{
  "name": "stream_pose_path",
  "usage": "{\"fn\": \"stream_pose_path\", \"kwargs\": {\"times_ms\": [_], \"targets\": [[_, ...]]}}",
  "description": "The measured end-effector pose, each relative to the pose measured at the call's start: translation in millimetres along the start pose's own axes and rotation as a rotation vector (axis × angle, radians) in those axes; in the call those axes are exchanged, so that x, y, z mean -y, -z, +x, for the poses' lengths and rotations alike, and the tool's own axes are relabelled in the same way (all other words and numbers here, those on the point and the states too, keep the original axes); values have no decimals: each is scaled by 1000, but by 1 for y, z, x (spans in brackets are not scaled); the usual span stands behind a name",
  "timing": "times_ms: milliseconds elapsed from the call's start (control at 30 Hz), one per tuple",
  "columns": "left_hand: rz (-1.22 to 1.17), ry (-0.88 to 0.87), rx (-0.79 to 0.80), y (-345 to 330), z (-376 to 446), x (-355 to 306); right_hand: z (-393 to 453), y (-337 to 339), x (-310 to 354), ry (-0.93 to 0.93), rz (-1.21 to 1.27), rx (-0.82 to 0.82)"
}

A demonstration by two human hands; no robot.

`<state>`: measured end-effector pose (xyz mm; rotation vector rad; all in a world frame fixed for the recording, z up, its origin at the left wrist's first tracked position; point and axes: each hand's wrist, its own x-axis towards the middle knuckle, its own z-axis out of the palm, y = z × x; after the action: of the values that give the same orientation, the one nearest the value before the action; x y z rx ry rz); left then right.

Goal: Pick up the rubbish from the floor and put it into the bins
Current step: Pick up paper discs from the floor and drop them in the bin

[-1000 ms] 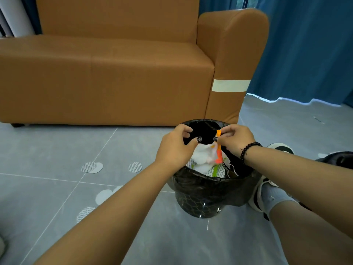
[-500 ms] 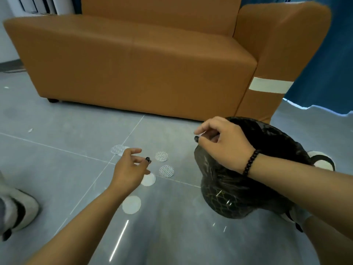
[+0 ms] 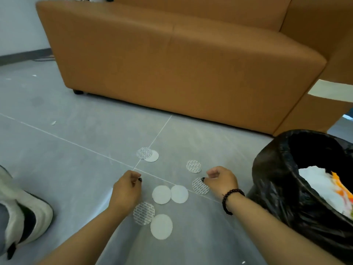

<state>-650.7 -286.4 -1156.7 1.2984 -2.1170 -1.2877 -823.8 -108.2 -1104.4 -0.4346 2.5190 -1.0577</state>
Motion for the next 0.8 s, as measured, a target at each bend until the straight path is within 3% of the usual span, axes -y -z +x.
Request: {"fn": "stream_pose_path", "kwargs": {"times_ms": [167,267,567,667,800], "targets": [[86,-67,-84,-16,60,13,24,-31,-36,-25,-265,36],[199,-116,-121,-26,100,8,29,-52,-44,19,-301,32],[565,-104,2,-46,143,1,50,-59,-42,134,-42,3],[509,-142,-67,-43,128,6,61,-63,-35,155,104,-38],[388,-156,-41,-36,104,12,93,-69,-19,-4,220,-106]]}}
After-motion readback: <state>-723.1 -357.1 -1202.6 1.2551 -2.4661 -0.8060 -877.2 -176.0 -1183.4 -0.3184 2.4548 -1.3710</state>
